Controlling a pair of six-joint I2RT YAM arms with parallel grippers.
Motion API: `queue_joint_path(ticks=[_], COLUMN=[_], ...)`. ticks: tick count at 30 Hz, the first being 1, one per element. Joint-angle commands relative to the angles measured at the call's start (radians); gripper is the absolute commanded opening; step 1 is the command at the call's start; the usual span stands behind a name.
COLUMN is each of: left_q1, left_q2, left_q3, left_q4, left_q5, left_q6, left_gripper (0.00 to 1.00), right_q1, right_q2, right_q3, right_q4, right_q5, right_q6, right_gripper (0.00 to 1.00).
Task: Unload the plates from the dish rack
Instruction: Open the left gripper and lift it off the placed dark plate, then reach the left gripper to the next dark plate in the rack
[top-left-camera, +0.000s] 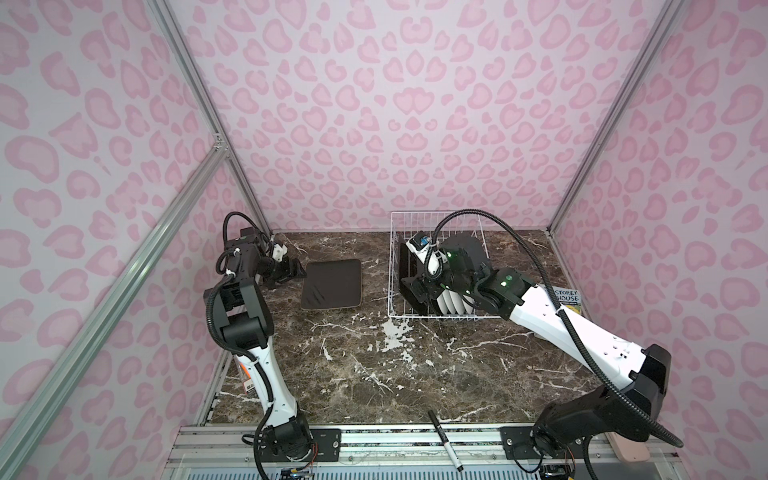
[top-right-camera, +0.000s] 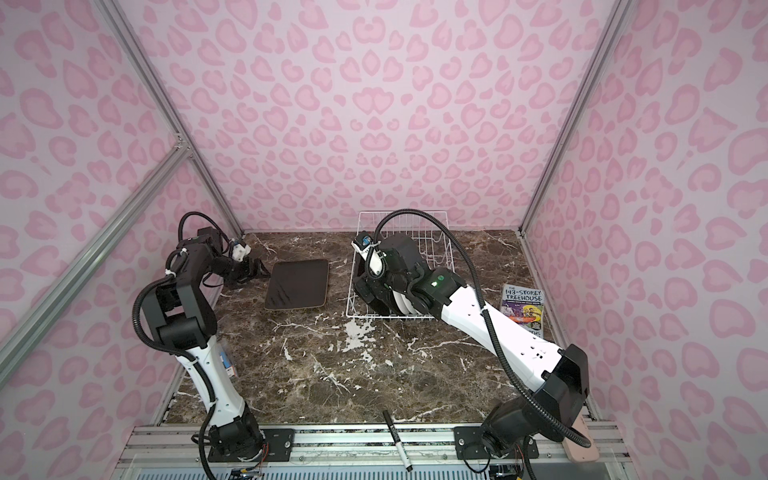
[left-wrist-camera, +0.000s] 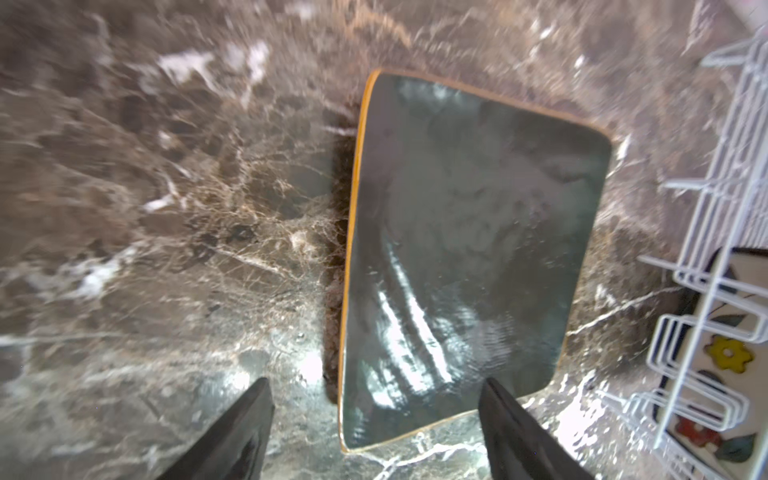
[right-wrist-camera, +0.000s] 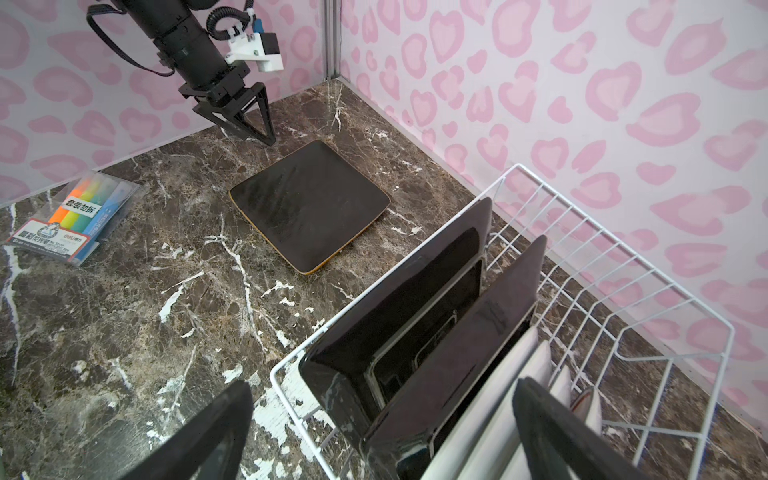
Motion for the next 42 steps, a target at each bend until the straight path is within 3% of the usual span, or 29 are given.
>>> queue_joint_path(ticks=[1,13,21,27,32,42], left_q1=[-0.003,-0.089,-0.208,-0.322,-0.413,-0.550], left_q2=[-0.091,-0.434,-0.627,-0.699,-0.731,-0.731], left_q3=[-0.061,-0.273,-0.373,-0.397,-0.390,-0.361], left_q4=[0.107,0.385,0.510,0.516,0.470,0.398], left_q5=[0.029,0.031,-0.021,-0.078,-0.144,-0.188], left_q6=[-0.071,-0.222,-0.289,-0.314,-0.324,-0.389], left_gripper=[0.81,0.84,0.90,0.91,1.00,0.98], right_q1=[0.000,0.000,-0.005,-0.015,-0.031,-0.114], right_q2=[-0.009,-0.042,-0.082,-0.115,-0.150,-0.220], right_q3=[-0.009,-0.025,-0.062,-0.092,-0.124,-0.202], right_q4=[0.035,0.050,0.058,0.052,0.048,0.037], right_q5=[0.033,0.083,0.121,0.138,0.149,0.104], right_q6=[0.014,0.051,0.089,0.119,0.137,0.234], right_gripper=[0.99,0.99,0.99,0.99,0.99,0.99])
